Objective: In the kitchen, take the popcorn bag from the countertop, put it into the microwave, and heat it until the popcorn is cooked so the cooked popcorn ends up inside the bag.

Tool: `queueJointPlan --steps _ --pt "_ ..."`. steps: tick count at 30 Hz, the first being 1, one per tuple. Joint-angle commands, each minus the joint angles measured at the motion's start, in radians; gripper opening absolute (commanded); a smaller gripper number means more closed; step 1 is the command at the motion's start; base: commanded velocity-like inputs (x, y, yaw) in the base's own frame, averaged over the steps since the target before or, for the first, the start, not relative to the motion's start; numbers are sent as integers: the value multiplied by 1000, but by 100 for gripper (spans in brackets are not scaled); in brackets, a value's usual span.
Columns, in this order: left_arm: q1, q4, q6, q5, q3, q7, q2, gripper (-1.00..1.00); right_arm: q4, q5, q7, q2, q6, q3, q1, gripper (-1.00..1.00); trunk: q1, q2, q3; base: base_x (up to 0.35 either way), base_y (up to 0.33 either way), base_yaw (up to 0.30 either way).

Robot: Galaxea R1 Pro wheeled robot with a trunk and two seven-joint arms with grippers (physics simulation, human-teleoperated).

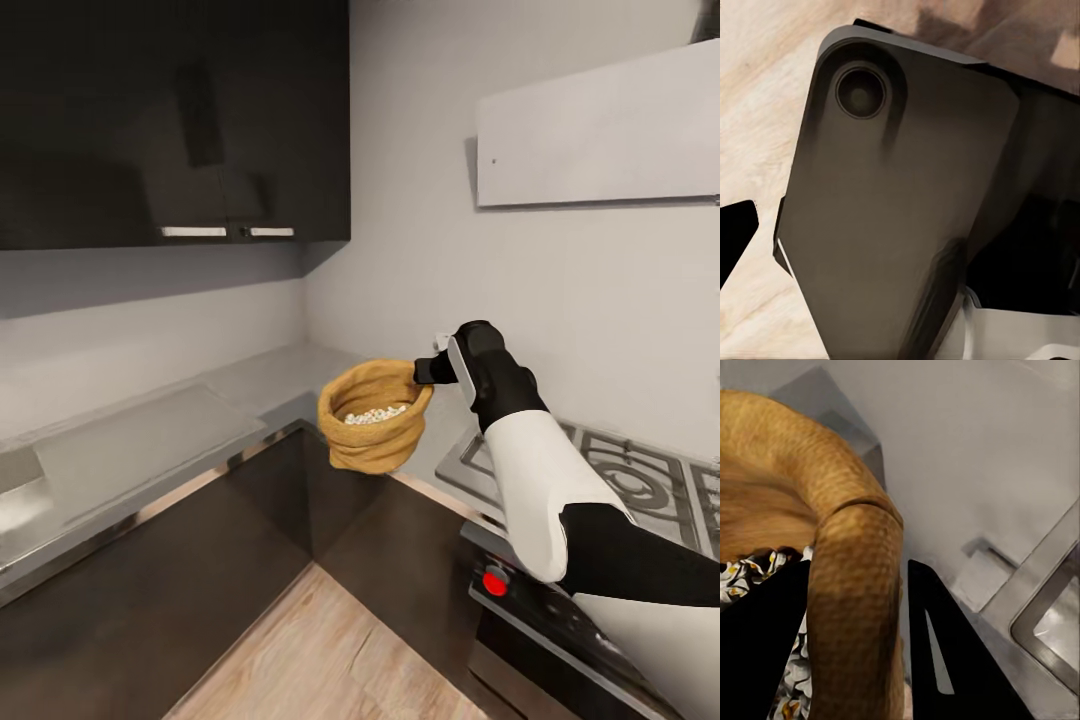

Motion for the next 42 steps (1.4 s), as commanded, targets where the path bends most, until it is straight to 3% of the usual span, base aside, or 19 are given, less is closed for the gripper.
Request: queueJointPlan --steps 1,42 --pt "0 -1 -2 5 0 0 -1 100 -1 9 6 2 3 -5 -1 -100 0 -1 -1 -346 0 0" --pt "0 -1 -1 7 0 0 -8 100 7 12 3 2 3 -5 -1 -100 0 -1 -1 -345 0 0"
